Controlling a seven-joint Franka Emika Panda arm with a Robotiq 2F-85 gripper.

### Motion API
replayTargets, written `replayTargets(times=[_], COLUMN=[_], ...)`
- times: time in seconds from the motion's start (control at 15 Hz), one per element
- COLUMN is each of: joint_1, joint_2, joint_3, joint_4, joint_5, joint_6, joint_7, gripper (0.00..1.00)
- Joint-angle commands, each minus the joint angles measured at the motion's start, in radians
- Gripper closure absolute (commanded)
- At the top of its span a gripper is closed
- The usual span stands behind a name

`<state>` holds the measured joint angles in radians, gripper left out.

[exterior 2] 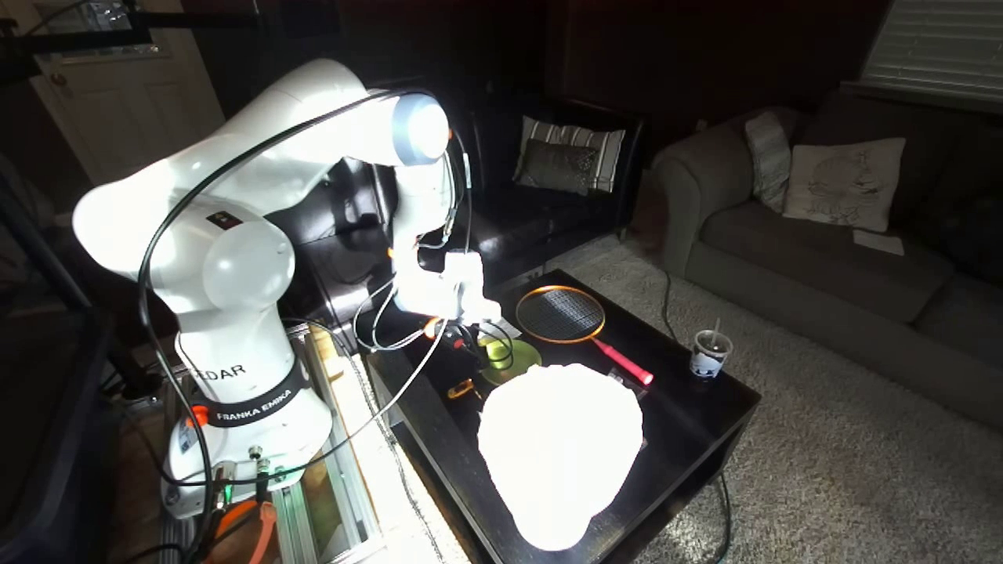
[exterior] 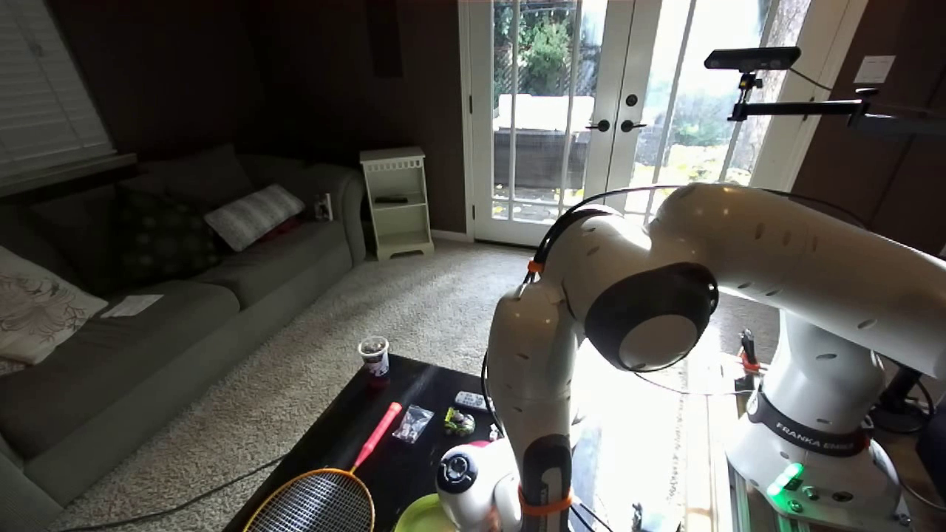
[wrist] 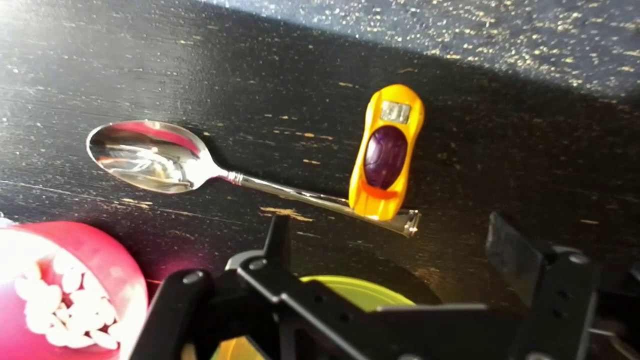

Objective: Pick up the orange object and place it back on the table.

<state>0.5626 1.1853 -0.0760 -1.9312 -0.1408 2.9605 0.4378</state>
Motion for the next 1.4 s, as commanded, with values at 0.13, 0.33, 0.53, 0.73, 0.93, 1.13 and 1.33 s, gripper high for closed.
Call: replayTargets(times=[0.13,0.33,0.53,0.73,0.93,1.13,1.33], joint_1=[0.017,0.018,-0.02,-0.056,-0.089,-0.132,-0.12], joint_2=[-0.143,-0.224,-0.296,-0.355,-0.403,-0.438,-0.406], joint_3=[-0.006,-0.013,0.015,0.047,0.08,0.125,0.118], joint_4=[-0.152,-0.213,-0.265,-0.299,-0.326,-0.356,-0.324], joint_5=[0.096,0.107,0.112,0.122,0.125,0.137,0.126], joint_6=[0.003,-0.016,-0.038,-0.124,-0.183,-0.17,-0.166], joint_7=[-0.026,-0.031,-0.055,-0.057,-0.047,-0.055,-0.045], gripper=[0.0,0.0,0.0,0.0,0.0,0.0,0.0])
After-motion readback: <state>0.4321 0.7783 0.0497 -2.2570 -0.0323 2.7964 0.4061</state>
